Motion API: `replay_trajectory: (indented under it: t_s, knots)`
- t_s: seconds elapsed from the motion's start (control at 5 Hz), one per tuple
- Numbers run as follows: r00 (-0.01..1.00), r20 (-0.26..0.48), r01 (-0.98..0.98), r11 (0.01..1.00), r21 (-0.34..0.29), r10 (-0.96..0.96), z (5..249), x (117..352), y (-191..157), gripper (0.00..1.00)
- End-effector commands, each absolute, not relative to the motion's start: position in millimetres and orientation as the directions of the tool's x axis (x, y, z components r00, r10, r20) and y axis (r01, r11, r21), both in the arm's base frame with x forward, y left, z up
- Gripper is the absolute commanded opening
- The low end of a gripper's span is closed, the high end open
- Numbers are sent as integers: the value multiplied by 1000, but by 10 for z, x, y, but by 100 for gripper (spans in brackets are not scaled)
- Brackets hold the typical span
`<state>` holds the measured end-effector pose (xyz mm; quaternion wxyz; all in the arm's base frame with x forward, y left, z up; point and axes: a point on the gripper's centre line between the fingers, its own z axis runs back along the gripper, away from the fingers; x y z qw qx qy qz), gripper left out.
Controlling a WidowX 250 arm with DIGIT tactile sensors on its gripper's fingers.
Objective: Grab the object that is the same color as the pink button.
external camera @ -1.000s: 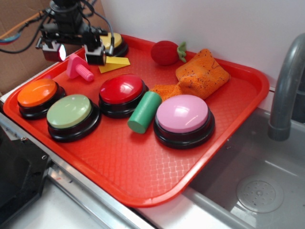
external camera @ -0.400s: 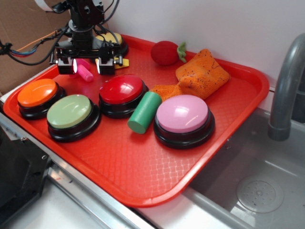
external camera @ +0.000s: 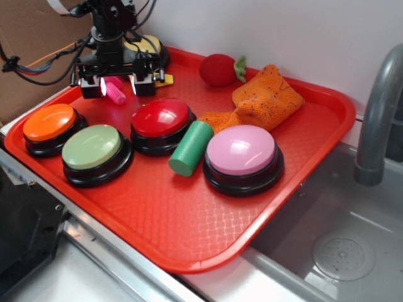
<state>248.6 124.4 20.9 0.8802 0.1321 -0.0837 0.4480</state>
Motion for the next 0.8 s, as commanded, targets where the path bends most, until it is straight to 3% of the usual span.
replay_trajectory:
  t_s: [0.0, 0.6]
  knots:
    - [553, 244, -829, 555, 64, 797, 340, 2263, 1420, 0]
    - [658, 224, -741, 671, 24, 719, 381, 2297, 1403, 0]
